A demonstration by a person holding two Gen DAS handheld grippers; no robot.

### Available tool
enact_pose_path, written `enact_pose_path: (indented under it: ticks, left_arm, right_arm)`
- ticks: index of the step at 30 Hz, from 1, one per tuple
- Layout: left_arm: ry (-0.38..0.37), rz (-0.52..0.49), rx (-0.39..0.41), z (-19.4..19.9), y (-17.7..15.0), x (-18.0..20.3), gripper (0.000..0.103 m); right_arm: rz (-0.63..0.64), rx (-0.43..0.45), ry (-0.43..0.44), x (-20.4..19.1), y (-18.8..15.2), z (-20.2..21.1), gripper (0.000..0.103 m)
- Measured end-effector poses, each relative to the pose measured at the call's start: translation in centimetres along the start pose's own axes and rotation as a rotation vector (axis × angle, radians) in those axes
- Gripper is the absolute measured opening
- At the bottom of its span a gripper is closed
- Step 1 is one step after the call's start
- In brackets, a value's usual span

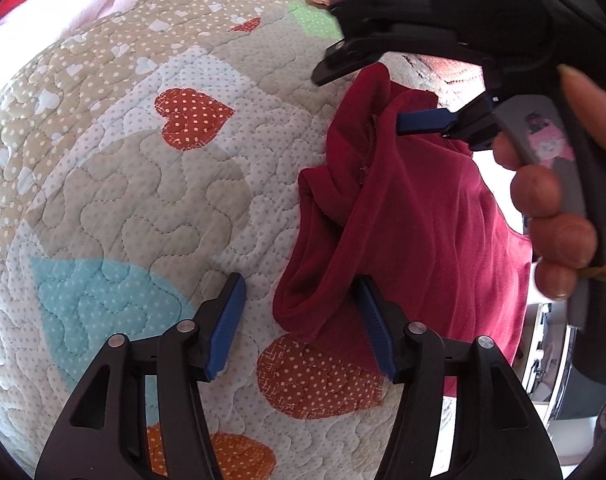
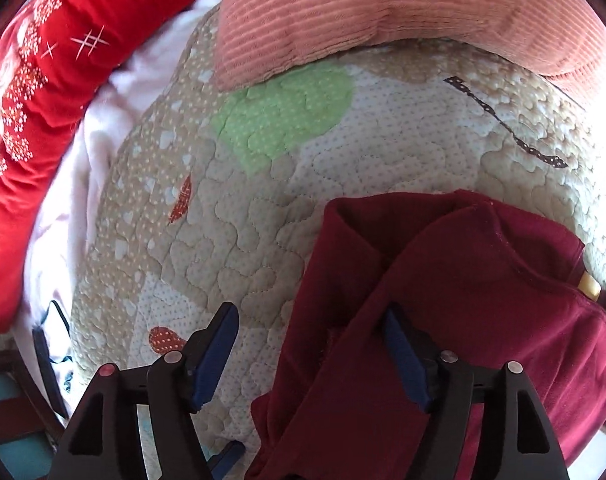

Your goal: Fold small clothes

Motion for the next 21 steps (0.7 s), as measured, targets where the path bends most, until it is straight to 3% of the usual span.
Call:
enact_pose_path:
  ticks: [4,6,8,10,14,15,16,19,21]
  left_arm:
    - [0.003,-0.010,0.005,-0.2,-0.1,0.3,0.062]
    - [0.001,-0.013,0.009,-0.2,-0.1,0.4,0.063]
    - [0.003,-0.021,0.013,-0.4,-0.2,0.7,0.063]
    - [0.000,-0.033,0.014,-0.4,-0.5,1.2,0.070]
    - [-0.008,-0.052,0.034,-0.5,-0.7,2.6,0.073]
    - [-0.027,-0.058,0.043,-0.4,-0.6,3.0,0.070]
    - [-0.050,-0.061,0.040,-0.5,-0.7,3.5,0.055]
    - [-0.099,-0.089,0.028,0.3,-0.5,5.2,0.022]
    - [-0.117,-0.152,0.057,1.6,-0.4,6.9,0.020]
  right_arm:
    - [0.024,0.025,0.002,0.6,-0.2,-0.2,0.069]
    - [0.038,0.038,-0.056,1.4,-0.3,-0.4,0.045]
    - [0.000,0.060,-0.016,2.1,-0.5,0.2,0.031]
    - [-0.039,0.091,0.046,2.9,-0.6,1.3,0.022]
    - [-0.113,0.165,0.158,4.9,-0.8,4.7,0.016]
    - [-0.130,0.180,0.179,5.2,-0.8,5.6,0.016]
    - [-0.143,0.196,0.199,5.7,-1.0,6.5,0.015]
    - [-0.166,0.231,0.223,7.3,-1.5,9.0,0.014]
    - [-0.171,0.261,0.229,8.3,-1.8,10.9,0.014]
Point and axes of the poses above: each gripper's, at about its wrist camera, not at the fingertips, and z roughly against the way its jaws point, x to its right, y to its top, the point moved 7 cm from there along -z, roughly the way its jaws point, and after that the axes turned 10 degrees about x, right-handed, at the moved point
